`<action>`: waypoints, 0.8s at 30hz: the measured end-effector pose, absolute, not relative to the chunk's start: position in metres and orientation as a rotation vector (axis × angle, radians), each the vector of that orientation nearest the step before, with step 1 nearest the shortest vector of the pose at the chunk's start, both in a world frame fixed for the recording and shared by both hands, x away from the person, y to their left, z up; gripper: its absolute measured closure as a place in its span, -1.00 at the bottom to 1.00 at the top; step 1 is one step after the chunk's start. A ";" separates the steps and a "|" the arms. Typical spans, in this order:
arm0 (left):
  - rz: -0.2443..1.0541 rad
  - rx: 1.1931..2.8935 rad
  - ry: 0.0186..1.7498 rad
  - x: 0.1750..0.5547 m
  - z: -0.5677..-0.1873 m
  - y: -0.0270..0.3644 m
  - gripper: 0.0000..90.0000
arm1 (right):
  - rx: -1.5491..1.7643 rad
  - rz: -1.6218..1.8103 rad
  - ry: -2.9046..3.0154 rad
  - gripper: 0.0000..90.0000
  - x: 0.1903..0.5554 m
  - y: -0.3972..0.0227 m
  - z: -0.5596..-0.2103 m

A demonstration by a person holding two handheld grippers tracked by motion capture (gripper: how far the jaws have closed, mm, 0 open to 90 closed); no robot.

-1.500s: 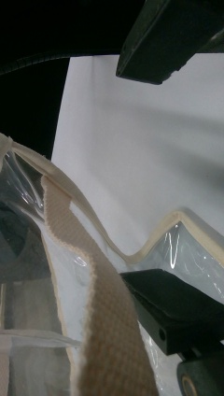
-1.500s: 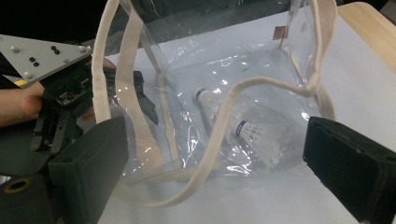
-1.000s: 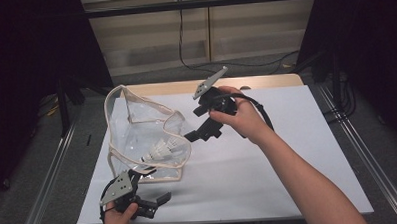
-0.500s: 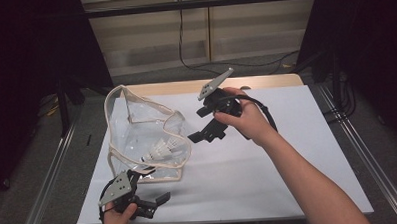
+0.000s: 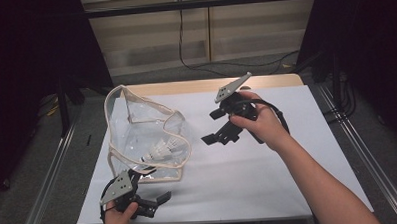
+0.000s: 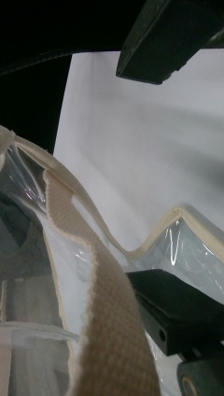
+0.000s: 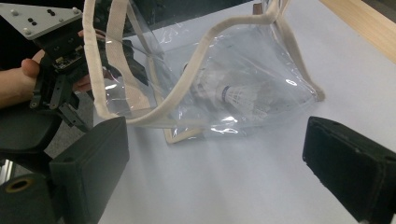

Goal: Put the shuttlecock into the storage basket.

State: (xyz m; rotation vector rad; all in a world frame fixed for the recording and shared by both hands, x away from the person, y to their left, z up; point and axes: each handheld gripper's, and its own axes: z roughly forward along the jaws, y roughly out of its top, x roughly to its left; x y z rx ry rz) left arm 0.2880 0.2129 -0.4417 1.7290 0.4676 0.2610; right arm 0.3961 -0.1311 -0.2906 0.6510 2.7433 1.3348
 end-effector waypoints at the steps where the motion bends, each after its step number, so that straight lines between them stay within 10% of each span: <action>1: 0.260 1.726 0.465 0.288 -0.442 0.213 -0.92 | 0.649 1.334 2.740 -0.85 0.396 -0.133 -0.291; 24: 0.283 1.719 0.485 0.286 -0.441 0.220 -0.92 | 0.648 1.374 2.728 -0.85 0.384 -0.147 -0.303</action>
